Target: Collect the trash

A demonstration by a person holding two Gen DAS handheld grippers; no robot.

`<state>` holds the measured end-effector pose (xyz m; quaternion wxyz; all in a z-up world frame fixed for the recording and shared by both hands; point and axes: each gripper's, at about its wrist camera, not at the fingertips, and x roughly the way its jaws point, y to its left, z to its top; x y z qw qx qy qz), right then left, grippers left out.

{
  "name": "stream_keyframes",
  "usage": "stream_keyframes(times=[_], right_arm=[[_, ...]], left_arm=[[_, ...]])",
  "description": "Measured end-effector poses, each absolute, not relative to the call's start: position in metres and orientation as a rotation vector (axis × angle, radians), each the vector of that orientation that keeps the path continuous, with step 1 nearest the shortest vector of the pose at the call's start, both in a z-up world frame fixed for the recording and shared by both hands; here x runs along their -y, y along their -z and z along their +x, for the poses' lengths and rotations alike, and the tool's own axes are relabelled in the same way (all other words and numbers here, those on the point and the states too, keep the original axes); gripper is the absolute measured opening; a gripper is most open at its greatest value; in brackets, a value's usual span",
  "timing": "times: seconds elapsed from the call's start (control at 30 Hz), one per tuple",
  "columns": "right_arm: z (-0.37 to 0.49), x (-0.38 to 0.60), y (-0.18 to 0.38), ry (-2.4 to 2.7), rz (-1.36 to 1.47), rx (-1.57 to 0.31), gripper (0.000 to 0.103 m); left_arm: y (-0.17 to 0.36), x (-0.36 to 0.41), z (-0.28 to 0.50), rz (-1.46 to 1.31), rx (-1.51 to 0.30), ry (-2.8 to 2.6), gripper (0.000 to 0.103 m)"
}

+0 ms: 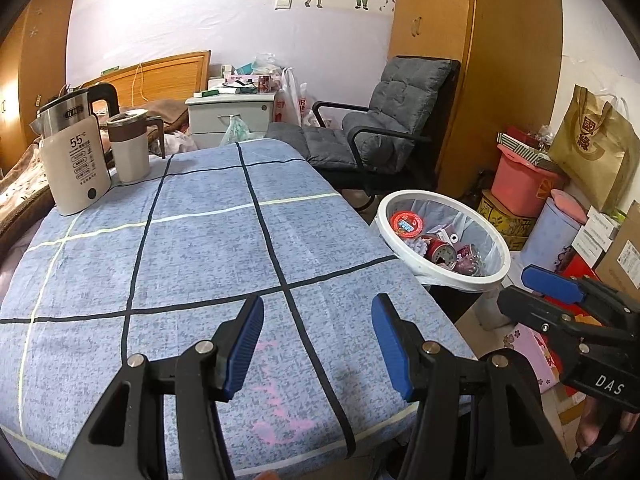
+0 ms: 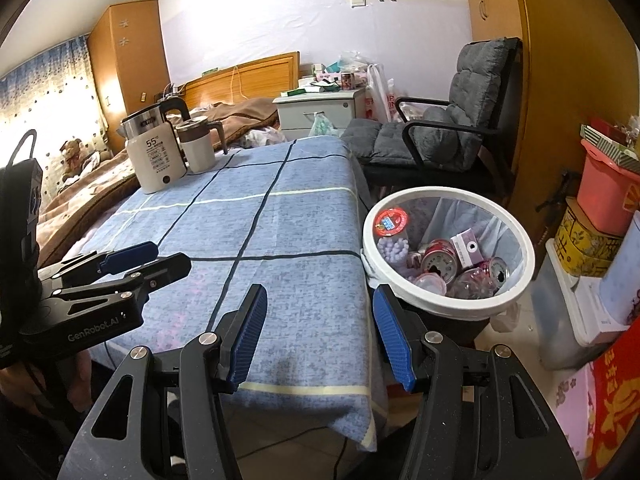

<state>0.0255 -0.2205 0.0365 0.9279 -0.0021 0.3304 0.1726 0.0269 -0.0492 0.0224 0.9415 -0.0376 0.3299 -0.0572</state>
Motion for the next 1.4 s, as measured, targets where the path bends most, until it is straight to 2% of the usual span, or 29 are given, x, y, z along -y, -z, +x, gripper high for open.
stream_keyframes(times=[1.4], right_arm=[[0.0295, 0.2201, -0.0366, -0.354, -0.005, -0.683, 0.056]], left_arm=[[-0.0178, 0.0483, 0.0270, -0.071, -0.689, 0.106, 0.058]])
